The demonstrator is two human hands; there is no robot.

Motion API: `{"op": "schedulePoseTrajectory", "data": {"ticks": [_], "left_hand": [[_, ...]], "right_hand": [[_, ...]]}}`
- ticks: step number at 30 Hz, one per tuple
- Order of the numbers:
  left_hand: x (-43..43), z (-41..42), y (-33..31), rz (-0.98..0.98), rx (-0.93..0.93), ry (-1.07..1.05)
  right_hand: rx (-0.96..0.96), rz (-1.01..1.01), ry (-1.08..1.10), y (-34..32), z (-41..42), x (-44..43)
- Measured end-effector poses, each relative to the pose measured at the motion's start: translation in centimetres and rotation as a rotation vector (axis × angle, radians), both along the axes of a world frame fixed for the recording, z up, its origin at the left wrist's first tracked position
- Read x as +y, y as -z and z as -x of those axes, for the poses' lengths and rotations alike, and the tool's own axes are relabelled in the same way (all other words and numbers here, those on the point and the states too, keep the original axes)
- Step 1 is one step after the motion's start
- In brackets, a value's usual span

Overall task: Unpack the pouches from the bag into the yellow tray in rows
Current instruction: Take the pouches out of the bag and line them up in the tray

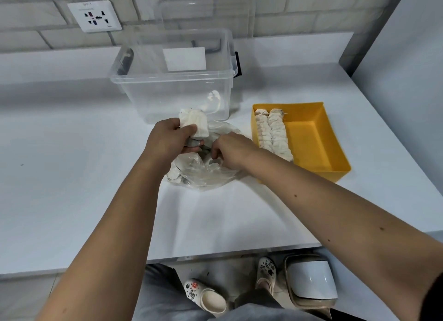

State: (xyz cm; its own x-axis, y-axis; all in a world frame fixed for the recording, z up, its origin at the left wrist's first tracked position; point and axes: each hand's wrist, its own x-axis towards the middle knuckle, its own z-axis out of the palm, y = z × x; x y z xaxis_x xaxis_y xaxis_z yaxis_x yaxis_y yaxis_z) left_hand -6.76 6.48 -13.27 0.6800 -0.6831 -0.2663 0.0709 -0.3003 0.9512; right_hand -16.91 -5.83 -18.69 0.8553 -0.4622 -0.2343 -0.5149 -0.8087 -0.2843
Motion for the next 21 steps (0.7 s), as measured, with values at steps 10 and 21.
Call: {"op": "schedulePoseTrajectory", "data": {"ticks": [10, 21], "left_hand": [[-0.1, -0.1, -0.1, -0.010, -0.007, -0.006], [-2.1, 1.3, -0.9, -0.006, -0.018, 0.059]], "right_hand": [[-0.111, -0.129, 0.029, -0.8, 0.9, -1.1], [-0.409, -0.538, 0.327, -5.7, 6.0, -4.1]]}}
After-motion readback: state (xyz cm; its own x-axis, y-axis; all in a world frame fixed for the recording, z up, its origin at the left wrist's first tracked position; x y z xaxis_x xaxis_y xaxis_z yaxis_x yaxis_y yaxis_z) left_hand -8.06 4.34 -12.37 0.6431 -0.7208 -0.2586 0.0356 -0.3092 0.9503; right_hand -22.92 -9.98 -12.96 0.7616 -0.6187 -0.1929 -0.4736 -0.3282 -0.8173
